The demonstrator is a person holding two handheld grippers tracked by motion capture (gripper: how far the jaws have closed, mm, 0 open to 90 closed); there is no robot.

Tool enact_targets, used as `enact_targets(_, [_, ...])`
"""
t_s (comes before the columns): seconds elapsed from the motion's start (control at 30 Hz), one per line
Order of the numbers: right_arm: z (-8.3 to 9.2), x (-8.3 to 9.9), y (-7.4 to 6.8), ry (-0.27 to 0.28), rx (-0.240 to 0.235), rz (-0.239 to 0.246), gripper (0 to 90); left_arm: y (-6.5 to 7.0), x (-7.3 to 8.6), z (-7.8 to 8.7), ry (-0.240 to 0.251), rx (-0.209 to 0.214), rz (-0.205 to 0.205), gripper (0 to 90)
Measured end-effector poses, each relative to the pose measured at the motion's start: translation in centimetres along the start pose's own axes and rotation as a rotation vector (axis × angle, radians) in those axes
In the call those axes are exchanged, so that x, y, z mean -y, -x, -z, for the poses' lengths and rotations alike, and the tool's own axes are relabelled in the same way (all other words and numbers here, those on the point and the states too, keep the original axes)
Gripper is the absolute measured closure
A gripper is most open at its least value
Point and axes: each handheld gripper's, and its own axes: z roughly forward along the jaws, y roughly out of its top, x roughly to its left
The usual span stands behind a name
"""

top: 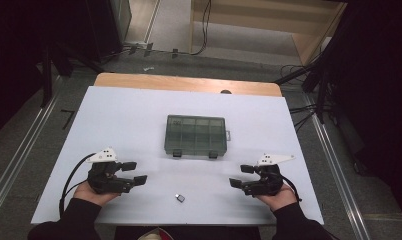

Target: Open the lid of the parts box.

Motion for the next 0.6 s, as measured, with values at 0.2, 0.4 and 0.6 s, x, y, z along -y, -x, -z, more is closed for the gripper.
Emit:
enact_targets(0.2, [-0.12, -0.26, 0.09, 0.009, -0.011, -0.014, 20.7, -0.54, 0.0, -0.03, -0.001, 0.005, 0.02, 25.8])
enact_targets(0.4, [-0.18, -0.28, 0.25, 0.013, -0.007, -0.031, 20.5, -0.96, -0.27, -0.4, -0.006, 0.012, 0.027, 25.8])
enact_targets(0.6, [0.02, -0.22, 0.49, 0.023, 0.003, -0.035, 20.5, -0.28, -0.47, -0.58, 0.009, 0.057, 0.024, 23.5])
